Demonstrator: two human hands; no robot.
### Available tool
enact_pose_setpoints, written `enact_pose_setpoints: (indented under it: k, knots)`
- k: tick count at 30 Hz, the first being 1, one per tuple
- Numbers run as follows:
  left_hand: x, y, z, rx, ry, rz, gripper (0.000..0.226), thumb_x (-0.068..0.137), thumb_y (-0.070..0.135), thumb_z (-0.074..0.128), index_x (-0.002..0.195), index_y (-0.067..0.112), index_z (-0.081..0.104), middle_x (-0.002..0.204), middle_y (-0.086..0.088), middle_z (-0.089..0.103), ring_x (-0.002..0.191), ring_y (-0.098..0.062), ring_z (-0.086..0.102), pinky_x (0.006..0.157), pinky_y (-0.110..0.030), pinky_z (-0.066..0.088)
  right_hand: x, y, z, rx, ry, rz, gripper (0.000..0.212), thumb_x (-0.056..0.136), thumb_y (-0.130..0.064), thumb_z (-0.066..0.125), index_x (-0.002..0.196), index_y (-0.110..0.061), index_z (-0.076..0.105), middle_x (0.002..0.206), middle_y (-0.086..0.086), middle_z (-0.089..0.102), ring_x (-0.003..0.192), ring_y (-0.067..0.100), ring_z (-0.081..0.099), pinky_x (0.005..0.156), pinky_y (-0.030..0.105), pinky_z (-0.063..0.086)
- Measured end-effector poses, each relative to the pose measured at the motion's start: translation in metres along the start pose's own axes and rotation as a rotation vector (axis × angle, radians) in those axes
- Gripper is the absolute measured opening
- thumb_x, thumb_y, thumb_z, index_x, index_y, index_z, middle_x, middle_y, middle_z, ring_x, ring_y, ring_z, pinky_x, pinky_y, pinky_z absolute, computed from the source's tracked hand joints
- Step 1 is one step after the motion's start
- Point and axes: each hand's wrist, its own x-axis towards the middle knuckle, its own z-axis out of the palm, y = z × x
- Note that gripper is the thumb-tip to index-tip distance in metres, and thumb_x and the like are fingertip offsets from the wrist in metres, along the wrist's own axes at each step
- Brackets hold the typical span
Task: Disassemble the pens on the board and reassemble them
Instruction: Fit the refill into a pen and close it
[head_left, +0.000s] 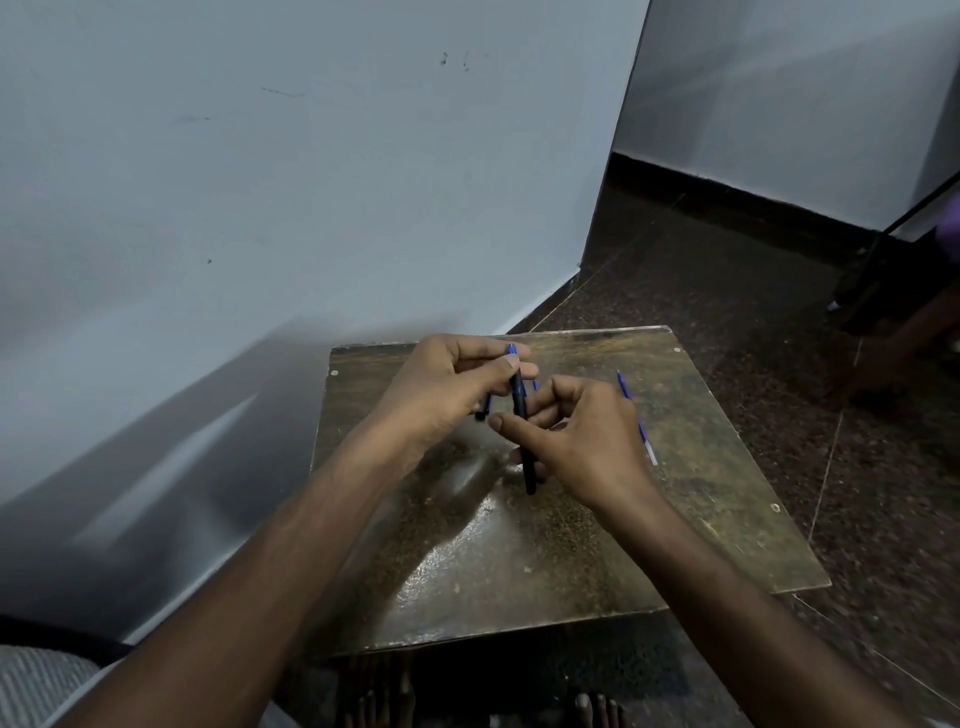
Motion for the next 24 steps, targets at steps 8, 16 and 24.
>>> enact_pose_setpoints:
  k: [8, 16, 24]
  knots:
    - [-0.005, 0.004, 0.001, 0.021, 0.185, -0.032, 0.064, 0.072, 0.087, 0.072, 0.104, 0.031, 0.083, 0.097, 0.021, 0.083, 0.085, 0.009, 0.076, 0.074, -0.024, 0.054, -0.001, 0.0, 0.002, -0.013, -0.044, -0.021, 0.026, 0.077, -0.033, 0.098, 0.077, -0.026, 0.073, 0.071, -0.006, 0.08, 0.061, 0.012, 0.081, 0.062, 0.044, 0.069]
    - [0.0, -0.002, -0.004, -0.025, 0.234, 0.074, 0.021, 0.1, 0.044, 0.074, 0.107, 0.026, 0.084, 0.099, 0.014, 0.085, 0.077, 0.005, 0.071, 0.059, -0.006, 0.05, -0.001, 0.001, -0.002, -0.128, -0.107, -0.025, 0.027, 0.076, -0.034, 0.098, 0.074, -0.03, 0.072, 0.07, -0.019, 0.078, 0.058, -0.003, 0.073, 0.052, 0.01, 0.051]
    - [0.015, -0.007, -0.029, -0.183, 0.473, 0.065, 0.015, 0.095, 0.038, 0.083, 0.1, 0.024, 0.084, 0.079, 0.009, 0.081, 0.07, 0.0, 0.072, 0.063, -0.017, 0.058, -0.005, 0.002, -0.007, -0.191, -0.156, -0.004, 0.025, 0.078, -0.037, 0.097, 0.077, -0.028, 0.074, 0.068, -0.008, 0.079, 0.061, 0.0, 0.076, 0.055, 0.01, 0.051]
